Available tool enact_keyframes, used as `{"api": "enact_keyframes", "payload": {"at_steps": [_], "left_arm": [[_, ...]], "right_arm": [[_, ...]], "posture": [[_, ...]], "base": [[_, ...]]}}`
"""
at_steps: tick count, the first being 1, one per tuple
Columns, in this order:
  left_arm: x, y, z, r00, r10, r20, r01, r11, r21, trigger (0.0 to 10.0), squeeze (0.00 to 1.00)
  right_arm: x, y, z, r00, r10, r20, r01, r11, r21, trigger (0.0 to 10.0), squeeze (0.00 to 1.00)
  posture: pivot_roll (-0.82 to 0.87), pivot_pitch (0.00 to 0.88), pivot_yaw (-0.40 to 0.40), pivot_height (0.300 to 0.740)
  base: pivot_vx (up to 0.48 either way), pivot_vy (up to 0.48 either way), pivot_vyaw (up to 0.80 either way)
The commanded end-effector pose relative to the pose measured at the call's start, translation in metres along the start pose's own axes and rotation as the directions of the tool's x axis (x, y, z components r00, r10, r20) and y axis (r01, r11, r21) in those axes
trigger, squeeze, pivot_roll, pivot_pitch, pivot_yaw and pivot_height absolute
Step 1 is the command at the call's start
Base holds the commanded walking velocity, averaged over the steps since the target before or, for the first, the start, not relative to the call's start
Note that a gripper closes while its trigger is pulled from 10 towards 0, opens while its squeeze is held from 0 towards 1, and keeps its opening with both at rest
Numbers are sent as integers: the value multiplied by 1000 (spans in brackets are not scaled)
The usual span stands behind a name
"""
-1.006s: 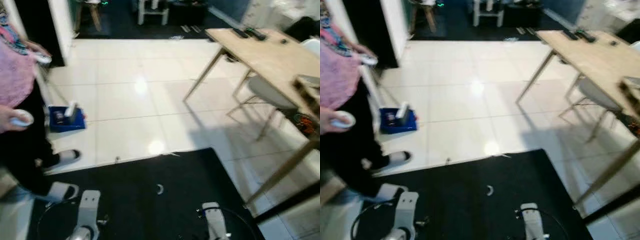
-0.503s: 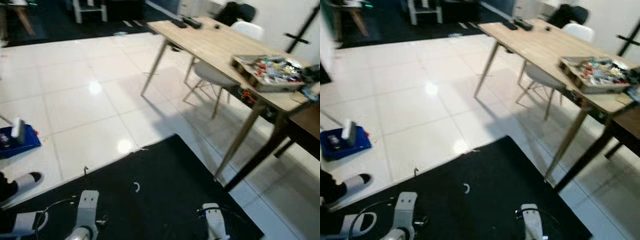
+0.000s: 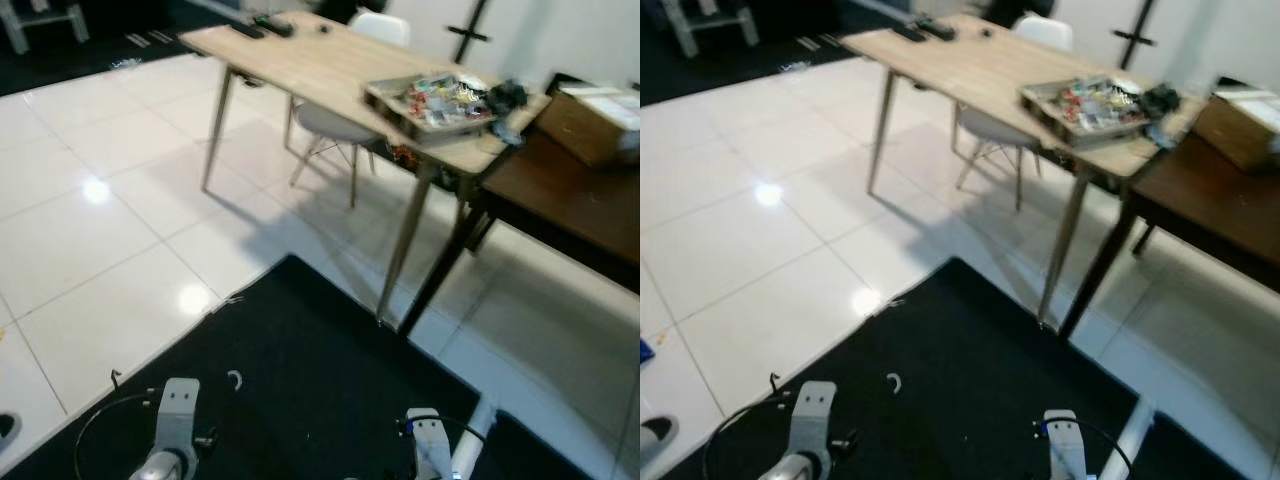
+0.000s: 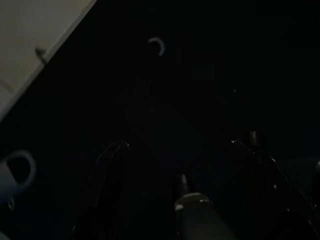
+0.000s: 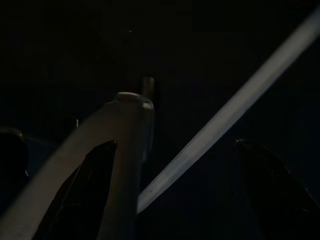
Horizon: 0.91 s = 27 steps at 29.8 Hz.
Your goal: Picking trash to rubbish bin
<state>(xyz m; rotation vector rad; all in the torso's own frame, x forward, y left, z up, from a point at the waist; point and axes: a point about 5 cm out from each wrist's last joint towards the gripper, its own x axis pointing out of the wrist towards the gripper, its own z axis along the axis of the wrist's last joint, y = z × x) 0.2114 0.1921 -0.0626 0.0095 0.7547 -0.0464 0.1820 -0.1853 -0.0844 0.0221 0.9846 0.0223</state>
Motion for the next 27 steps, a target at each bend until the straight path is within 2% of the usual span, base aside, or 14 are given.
{"api": "enact_keyframes", "payload": {"at_steps": [1, 27], "left_arm": [[-1, -1, -6, 1000, -3, -26, 3, 1000, 2, 10000, 0], [-1, -1, -5, 1000, -11, -22, 11, 1000, 16, 10000, 0]], "right_arm": [[-1, -5, -3, 1000, -22, -13, 22, 999, 26, 10000, 0], [-1, -6, -5, 999, -35, -15, 36, 997, 62, 10000, 0]], "posture": [[80, 116, -20, 740], [81, 116, -15, 740]], "base": [[0, 0, -800], [0, 0, -800]]}}
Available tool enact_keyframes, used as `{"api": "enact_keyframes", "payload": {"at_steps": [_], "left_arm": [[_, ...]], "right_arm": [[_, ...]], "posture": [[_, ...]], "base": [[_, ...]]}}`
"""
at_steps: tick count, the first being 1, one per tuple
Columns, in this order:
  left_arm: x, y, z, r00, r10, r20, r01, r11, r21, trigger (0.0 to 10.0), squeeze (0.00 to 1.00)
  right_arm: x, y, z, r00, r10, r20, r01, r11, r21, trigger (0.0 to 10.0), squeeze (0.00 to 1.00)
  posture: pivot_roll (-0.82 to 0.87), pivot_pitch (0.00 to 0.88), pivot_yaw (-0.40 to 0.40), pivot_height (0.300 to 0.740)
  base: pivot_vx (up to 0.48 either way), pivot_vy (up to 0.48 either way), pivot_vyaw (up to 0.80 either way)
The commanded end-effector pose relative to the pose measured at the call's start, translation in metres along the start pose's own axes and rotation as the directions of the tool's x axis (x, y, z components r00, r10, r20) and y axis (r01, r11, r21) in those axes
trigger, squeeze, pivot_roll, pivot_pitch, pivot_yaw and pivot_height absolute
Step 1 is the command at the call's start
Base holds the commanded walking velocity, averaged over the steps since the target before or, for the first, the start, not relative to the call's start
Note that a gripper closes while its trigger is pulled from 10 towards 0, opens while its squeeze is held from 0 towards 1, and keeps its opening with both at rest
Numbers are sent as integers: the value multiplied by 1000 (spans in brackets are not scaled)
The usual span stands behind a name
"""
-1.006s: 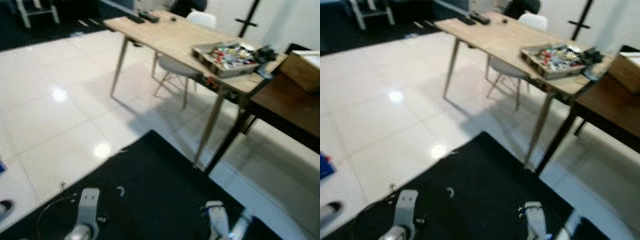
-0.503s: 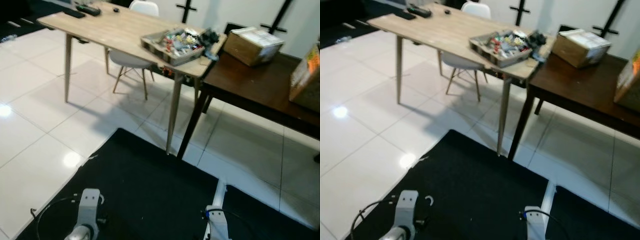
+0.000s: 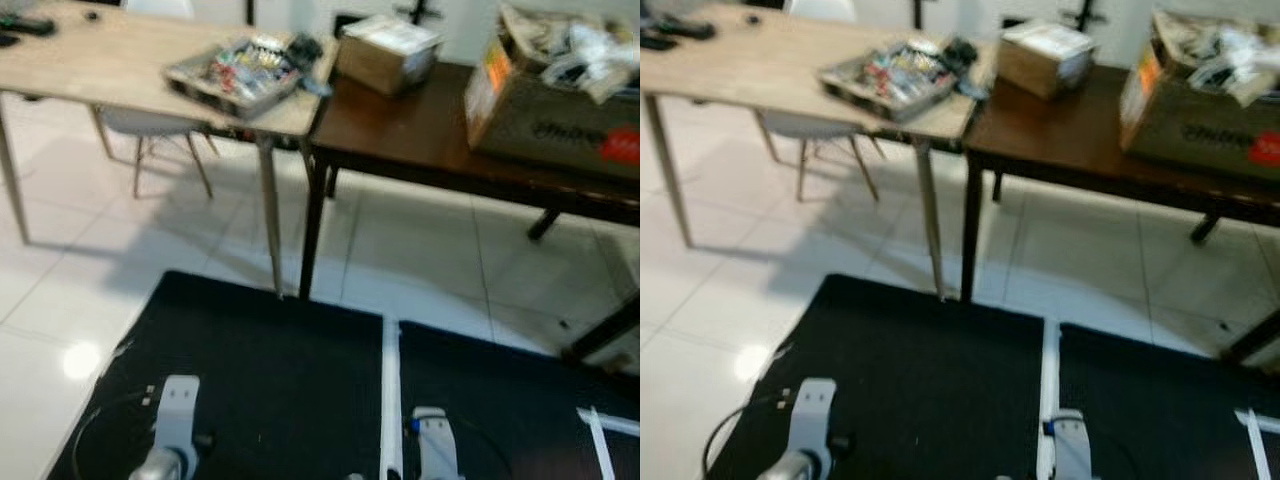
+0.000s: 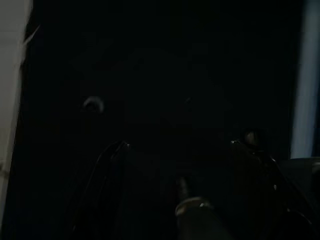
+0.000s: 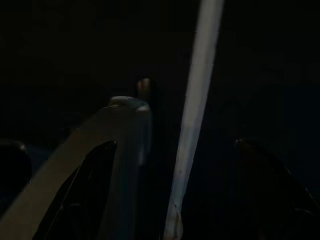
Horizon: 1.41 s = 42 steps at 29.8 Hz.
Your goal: Picking trash to rubbish bin
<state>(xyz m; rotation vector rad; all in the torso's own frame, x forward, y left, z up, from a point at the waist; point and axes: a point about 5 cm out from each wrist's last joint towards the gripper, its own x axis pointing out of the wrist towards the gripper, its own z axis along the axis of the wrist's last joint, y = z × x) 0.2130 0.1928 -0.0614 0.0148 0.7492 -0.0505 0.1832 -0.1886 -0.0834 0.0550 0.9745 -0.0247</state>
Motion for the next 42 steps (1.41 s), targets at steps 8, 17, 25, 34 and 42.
{"api": "enact_keyframes", "payload": {"at_steps": [8, 17, 25, 34, 42], "left_arm": [[-1, -3, -6, 1000, -12, -23, 12, 1000, 12, 10000, 0], [-1, -3, -6, 1000, -9, -16, 9, 1000, 7, 10000, 0], [-2, -2, -6, 1000, -12, -7, 12, 1000, -15, 10000, 0], [-2, -1, -5, 1000, -13, 0, 13, 1000, -11, 10000, 0], [-2, -1, -5, 1000, -16, 0, 16, 1000, -9, 10000, 0]], "right_arm": [[-1, -3, -7, 1000, -11, -24, 11, 1000, 13, 10000, 0], [-1, -1, -3, 1000, 9, 11, -10, 1000, 14, 10000, 0], [-1, 1, -2, 1000, 15, 14, -15, 1000, -6, 10000, 0], [-1, 1, -2, 1000, 19, 17, -18, 1000, -13, 10000, 0], [-1, 2, -2, 1000, 22, 16, -21, 1000, -19, 10000, 0]], "posture": [[81, 118, -13, 740], [81, 118, -15, 740], [83, 121, -17, 740], [84, 121, -13, 740], [85, 123, -15, 740]], "base": [[0, 0, -800], [0, 0, -178], [0, 0, 0], [302, 0, 0], [312, 0, 0]]}}
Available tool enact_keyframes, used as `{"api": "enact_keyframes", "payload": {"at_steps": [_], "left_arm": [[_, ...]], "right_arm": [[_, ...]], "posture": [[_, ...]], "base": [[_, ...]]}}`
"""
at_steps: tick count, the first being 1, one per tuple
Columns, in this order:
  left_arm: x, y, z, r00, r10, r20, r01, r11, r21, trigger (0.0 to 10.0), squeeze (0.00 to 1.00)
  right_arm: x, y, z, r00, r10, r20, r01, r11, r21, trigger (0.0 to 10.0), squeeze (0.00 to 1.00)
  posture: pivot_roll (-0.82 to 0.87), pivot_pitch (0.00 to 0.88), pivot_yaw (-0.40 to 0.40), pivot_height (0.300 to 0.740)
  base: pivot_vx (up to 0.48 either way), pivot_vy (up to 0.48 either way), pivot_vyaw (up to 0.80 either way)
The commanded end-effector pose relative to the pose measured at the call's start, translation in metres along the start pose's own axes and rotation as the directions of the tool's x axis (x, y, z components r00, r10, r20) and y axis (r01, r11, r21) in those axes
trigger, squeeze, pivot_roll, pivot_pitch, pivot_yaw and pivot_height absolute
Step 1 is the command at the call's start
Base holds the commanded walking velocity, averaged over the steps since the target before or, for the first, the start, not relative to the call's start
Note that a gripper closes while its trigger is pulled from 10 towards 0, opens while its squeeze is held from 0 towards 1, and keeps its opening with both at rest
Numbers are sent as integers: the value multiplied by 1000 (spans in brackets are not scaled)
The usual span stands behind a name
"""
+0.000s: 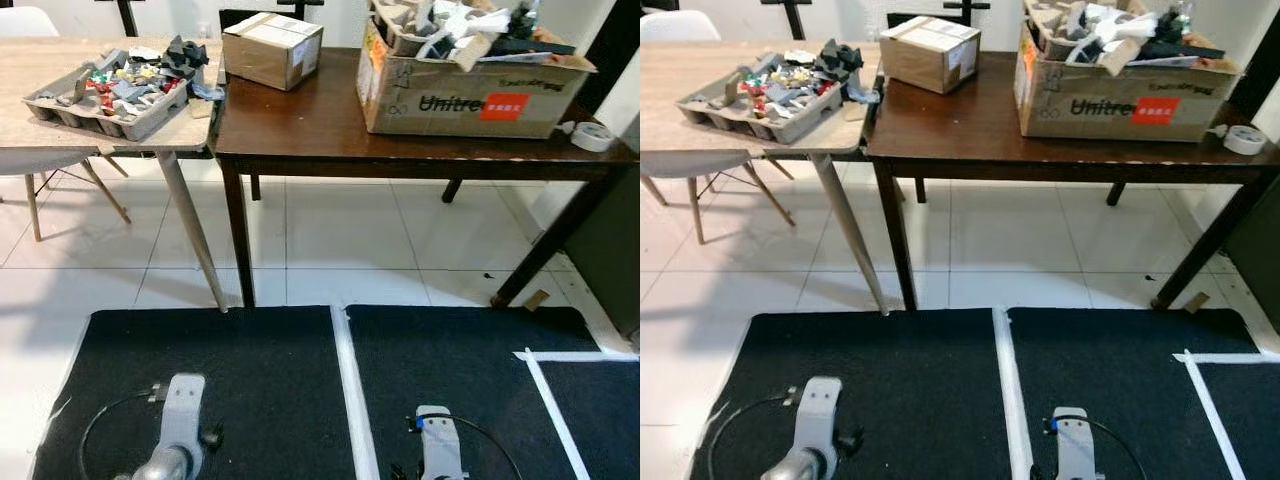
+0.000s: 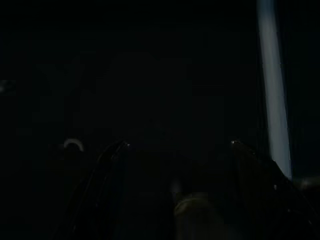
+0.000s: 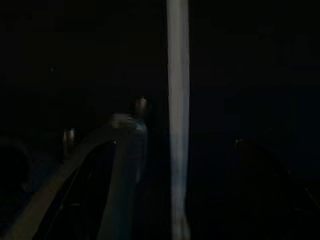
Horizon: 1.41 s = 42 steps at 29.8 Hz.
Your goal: Picking trash to rubbish bin
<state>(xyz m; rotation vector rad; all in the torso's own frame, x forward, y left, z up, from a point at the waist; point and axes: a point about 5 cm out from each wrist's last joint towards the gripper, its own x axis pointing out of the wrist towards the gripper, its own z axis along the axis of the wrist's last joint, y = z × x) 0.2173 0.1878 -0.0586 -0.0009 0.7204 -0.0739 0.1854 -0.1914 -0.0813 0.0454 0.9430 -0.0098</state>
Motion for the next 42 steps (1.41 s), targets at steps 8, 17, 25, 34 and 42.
{"api": "enact_keyframes", "payload": {"at_steps": [8, 17, 25, 34, 42], "left_arm": [[-4, 3, -10, 1000, 12, -29, -12, 1000, -8, 10000, 0], [-4, 4, -10, 1000, 11, -29, -12, 1000, -8, 10000, 0], [-3, 4, -9, 999, 9, -31, -10, 1000, -8, 10000, 0], [-3, 4, -9, 999, 9, -31, -9, 1000, -6, 10000, 0], [-3, 4, -9, 1000, 6, -31, -6, 1000, -2, 10000, 0]], "right_arm": [[0, 5, -4, 1000, 15, -12, -15, 1000, -9, 10000, 0], [1, 6, -3, 1000, 16, -10, -16, 1000, -11, 10000, 0], [1, 6, -2, 1000, 16, -9, -16, 1000, -11, 10000, 0], [1, 6, -1, 1000, 16, -8, -16, 1000, -9, 10000, 0], [1, 6, -2, 1000, 15, -10, -15, 1000, -6, 10000, 0]], "posture": [[86, 122, -19, 740], [86, 120, -19, 740], [87, 117, -18, 740], [87, 114, -16, 740], [86, 110, -13, 740]], "base": [[311, 0, 0], [307, 0, 0], [299, 0, 0], [288, 0, 0], [282, 0, 0]]}}
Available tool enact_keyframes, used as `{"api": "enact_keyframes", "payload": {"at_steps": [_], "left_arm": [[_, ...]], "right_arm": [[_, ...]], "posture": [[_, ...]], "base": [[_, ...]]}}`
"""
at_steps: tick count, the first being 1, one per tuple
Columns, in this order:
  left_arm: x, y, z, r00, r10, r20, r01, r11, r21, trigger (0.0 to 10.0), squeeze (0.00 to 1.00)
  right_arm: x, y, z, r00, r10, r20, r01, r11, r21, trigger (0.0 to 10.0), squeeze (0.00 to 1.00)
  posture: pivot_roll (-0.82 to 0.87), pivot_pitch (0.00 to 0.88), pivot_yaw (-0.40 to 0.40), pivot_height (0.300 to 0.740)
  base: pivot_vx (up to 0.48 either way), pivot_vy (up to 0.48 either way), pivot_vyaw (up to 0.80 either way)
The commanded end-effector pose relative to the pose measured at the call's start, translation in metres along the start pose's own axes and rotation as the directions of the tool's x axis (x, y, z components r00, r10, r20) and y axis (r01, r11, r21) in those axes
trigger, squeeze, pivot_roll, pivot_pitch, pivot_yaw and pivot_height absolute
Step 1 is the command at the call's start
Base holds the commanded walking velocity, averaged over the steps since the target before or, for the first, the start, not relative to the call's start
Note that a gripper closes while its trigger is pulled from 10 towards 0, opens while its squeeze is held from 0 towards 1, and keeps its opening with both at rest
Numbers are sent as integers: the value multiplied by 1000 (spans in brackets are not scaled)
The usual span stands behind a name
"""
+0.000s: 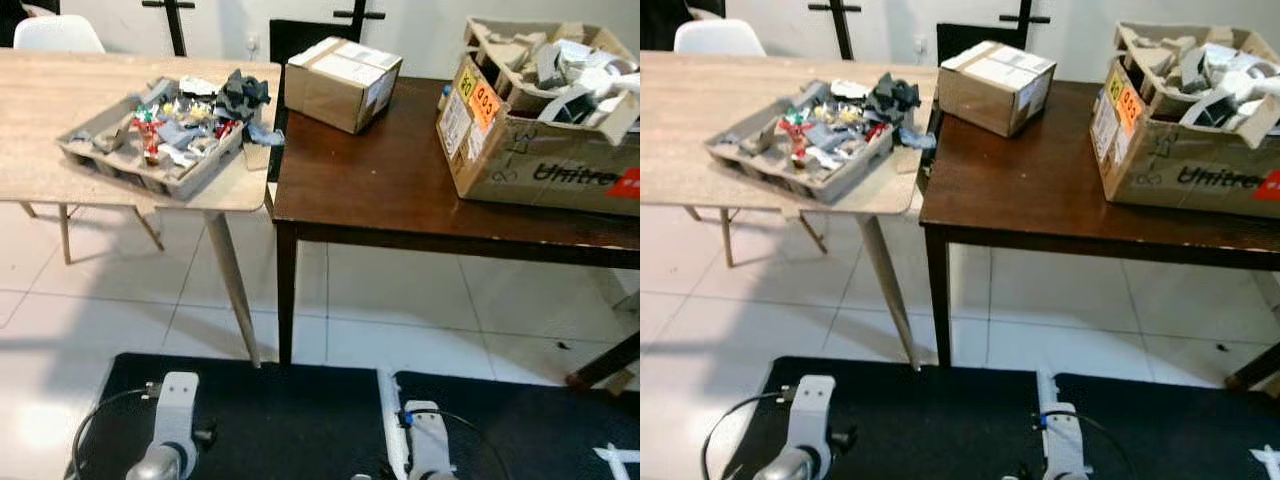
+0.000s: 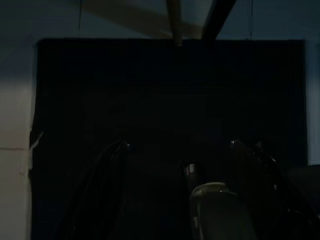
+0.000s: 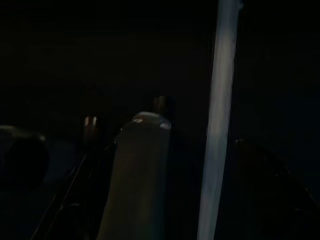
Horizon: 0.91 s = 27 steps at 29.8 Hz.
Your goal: Picking trash to rubbish bin
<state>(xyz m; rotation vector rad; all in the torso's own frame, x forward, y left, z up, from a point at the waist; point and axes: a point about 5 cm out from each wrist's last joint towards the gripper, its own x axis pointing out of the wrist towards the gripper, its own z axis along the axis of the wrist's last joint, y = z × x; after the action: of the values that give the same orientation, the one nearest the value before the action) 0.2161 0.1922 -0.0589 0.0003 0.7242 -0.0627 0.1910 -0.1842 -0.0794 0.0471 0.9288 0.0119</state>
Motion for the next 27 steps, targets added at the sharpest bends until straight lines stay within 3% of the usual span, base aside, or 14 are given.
{"api": "enact_keyframes", "payload": {"at_steps": [1, 27], "left_arm": [[-2, 0, -7, 1000, -4, -27, 4, 1000, 1, 10000, 0], [-2, 0, -8, 1000, -10, -28, 10, 1000, 9, 10000, 0]], "right_arm": [[-1, -1, -7, 1000, -5, -23, 5, 1000, 3, 10000, 0], [-1, 0, -9, 1000, -3, -23, 3, 1000, -1, 10000, 0]], "posture": [[86, 110, -13, 740], [85, 83, -12, 740]], "base": [[281, 0, 0], [265, 0, 0]]}}
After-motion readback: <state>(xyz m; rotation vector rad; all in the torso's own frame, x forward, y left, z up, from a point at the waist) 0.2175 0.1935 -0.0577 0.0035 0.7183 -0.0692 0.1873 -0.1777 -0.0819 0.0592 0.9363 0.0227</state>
